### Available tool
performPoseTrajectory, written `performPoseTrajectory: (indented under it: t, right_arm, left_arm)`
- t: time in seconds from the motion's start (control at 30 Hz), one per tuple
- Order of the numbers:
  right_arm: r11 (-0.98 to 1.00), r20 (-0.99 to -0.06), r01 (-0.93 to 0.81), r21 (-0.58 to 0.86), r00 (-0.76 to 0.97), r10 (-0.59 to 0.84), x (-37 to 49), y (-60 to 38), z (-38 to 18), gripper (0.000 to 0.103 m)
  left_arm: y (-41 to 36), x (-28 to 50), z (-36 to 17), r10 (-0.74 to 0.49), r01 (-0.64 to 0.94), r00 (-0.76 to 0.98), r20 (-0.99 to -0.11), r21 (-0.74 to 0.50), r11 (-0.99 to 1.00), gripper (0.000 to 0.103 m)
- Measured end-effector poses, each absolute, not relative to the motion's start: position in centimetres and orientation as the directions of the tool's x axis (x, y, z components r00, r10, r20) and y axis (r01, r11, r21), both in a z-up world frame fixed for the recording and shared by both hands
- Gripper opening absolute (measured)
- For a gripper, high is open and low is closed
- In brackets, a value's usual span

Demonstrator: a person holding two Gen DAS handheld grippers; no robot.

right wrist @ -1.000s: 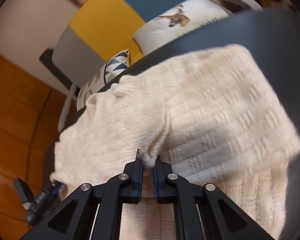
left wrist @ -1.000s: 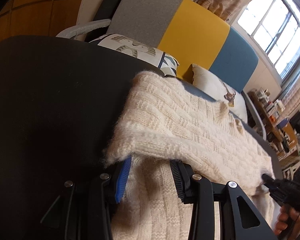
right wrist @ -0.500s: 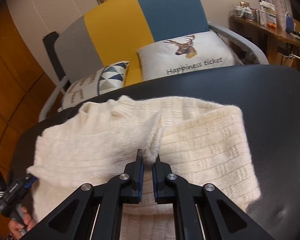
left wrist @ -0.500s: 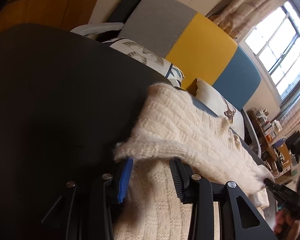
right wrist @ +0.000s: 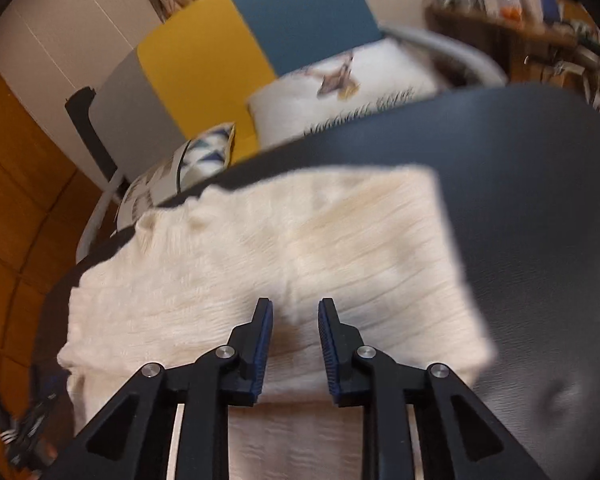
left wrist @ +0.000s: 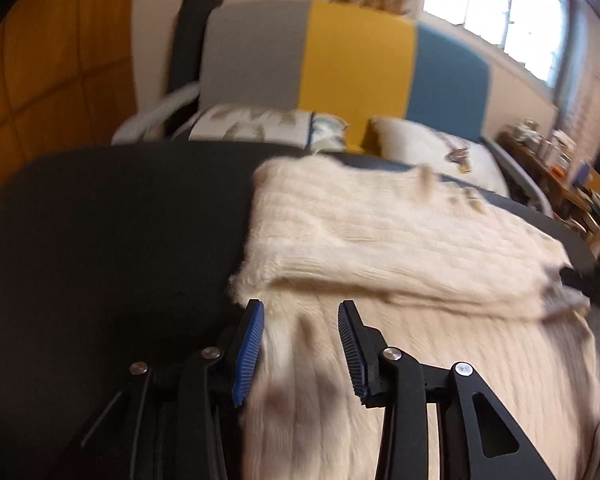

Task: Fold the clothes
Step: 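Grasp the sweater hem with the right gripper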

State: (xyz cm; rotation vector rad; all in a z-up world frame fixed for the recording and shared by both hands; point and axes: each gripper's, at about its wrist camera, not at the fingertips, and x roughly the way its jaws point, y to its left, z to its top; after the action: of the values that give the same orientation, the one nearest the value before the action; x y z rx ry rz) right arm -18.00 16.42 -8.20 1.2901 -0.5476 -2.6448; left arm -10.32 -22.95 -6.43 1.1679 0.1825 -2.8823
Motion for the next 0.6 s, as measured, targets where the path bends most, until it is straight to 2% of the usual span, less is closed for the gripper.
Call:
performPoseTrajectory:
  t: [0.1, 0.2, 0.37, 0.5, 0.57, 0.6]
  right_arm:
    - [-0.947, -0.701, 0.079, 0.311, -0.654, -0.285, -17.9, 14.5, -6.1, 0.019]
    - [-0.954, -0.717, 0.186, 0.234, -0.630, -0.298, -19.1, 10.8, -5.8, 0.017]
    - [-0.951, -0.764, 0.237, 0.200, -0.569, -0.303, -21.2, 7.2, -8.0, 0.017]
    - [-0.959, -0.800, 0.247, 0.141, -0.542, -0.257, -22.1, 6.6, -10.1, 0.017]
    - [-0.967, -0.807, 0.223, 0.126, -0.544, -0.231, -22.3, 7.3, -10.9, 0.015]
    - [-0.973, -0.803, 0.190, 0.135, -0.554, -0.219, -22.4, 8.1, -11.1, 0.014]
  left_arm:
    - [-22.7, -12.2, -4.7, 0.012, 0.075, -0.744, -0.668, -0.101, -0.992, 0.058]
    - [-22.5, -14.0, -2.9, 0.004, 0.082, -0.768, -0.640, -0.104, -0.991, 0.061]
    - [-22.4, -20.8, -5.9, -0.057, 0.125, -0.648, -0.759, -0.033, -0.992, 0.061]
    - [-23.8, -22.0, -9.0, -0.122, 0.172, -0.581, -0.805, 0.025, -0.985, 0.061]
    - [-24.9, -21.8, -10.3, -0.143, 0.197, -0.564, -0.813, 0.036, -0.980, 0.065]
    - [-25.4, -21.5, -10.7, -0.130, 0.200, -0.568, -0.813, 0.017, -0.980, 0.075]
